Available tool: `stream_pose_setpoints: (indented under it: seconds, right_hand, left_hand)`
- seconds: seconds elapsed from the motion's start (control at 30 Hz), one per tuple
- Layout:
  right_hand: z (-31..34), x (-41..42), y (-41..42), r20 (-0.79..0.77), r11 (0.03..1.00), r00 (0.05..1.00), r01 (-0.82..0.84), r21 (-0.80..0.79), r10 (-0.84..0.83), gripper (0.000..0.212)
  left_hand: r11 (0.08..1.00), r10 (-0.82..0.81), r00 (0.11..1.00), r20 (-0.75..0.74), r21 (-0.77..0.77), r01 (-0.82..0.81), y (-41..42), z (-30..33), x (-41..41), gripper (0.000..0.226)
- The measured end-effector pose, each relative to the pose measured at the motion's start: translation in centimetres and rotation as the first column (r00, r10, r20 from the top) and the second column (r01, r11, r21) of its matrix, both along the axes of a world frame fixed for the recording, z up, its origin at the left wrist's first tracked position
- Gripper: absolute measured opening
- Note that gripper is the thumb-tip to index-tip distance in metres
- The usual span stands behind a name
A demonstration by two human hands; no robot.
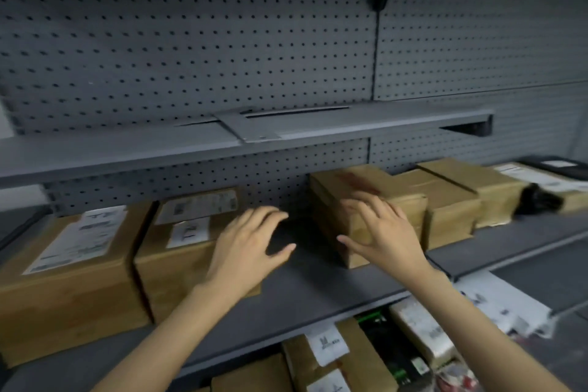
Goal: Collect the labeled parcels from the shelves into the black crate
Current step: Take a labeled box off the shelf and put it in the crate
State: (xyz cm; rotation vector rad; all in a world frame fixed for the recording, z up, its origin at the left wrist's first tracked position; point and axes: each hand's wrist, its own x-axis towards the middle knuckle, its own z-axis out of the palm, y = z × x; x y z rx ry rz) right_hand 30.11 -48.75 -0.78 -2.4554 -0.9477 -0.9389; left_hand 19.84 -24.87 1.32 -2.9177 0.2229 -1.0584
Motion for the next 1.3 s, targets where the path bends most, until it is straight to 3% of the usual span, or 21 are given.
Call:
stream_pose_setpoints:
  seconds: [0.17,0.27,0.37,0.53,0.63,0.73,0.83,0.93,1.0,1.17,1.3]
  right_hand:
    - [-0.2,3.5,-7.6,-0.070,0.987,0.985,0.158,0.012,-0.157,0.063]
    - [-0.8,6.5,-10.8,-0.167,0.983,0.969,0.180,-0.029,-0.182,0.072]
    - [-1.7,9.2,-12.2,-0.172,0.986,0.972,0.151,-0.074,-0.161,0.073]
    - [-2.6,10.5,-11.3,-0.136,1.000,0.991,0.013,-0.020,-0.015,0.064]
    - [-2.5,10.0,-10.5,-0.242,0.979,0.957,-0.121,0.167,0.159,0.061]
    - [-1.5,9.3,-9.9,-0.205,0.920,0.926,-0.247,0.303,0.316,0.061]
    - [0.3,8.5,-8.8,-0.136,0.900,0.910,-0.349,0.261,0.392,0.064]
    - [1.7,7.7,-7.4,-0.082,0.890,0.897,-0.415,0.189,0.435,0.065]
    - [1.9,7.5,-6.9,-0.111,0.869,0.875,-0.440,0.225,0.471,0.066]
    - [0.5,8.5,-8.3,-0.183,0.904,0.905,-0.328,0.274,0.383,0.071]
    - [-1.5,8.7,-8.4,-0.257,0.922,0.895,-0.310,0.232,0.365,0.067]
  left_hand:
    - [0.987,-0.122,0.988,-0.097,-0.117,0.111,-8.0,-0.4,6.3,0.056]
    - [0.981,-0.118,0.986,-0.120,-0.167,0.097,-11.0,-1.1,9.6,0.061]
    - [0.974,-0.063,0.991,-0.119,-0.225,0.035,-12.4,-2.4,11.3,0.060]
    - [0.960,-0.006,0.999,-0.040,-0.279,-0.006,-13.1,-3.4,11.4,0.054]
    - [0.943,0.026,1.000,-0.016,-0.332,-0.030,-13.0,-3.2,10.7,0.053]
    - [0.912,0.044,0.999,0.016,-0.408,-0.034,-12.5,-3.1,9.2,0.052]
    - [0.883,0.060,0.998,0.025,-0.467,-0.042,-11.7,-3.1,7.4,0.053]
    - [0.893,0.100,0.995,-0.022,-0.438,-0.099,-10.4,-3.0,6.0,0.057]
    - [0.902,0.135,0.988,-0.077,-0.403,-0.155,-9.5,-2.7,5.3,0.060]
    - [0.898,0.210,0.961,-0.182,-0.354,-0.263,-7.7,-2.6,4.2,0.068]
    - [0.936,0.220,0.975,0.011,-0.283,-0.209,-7.6,0.4,3.5,0.077]
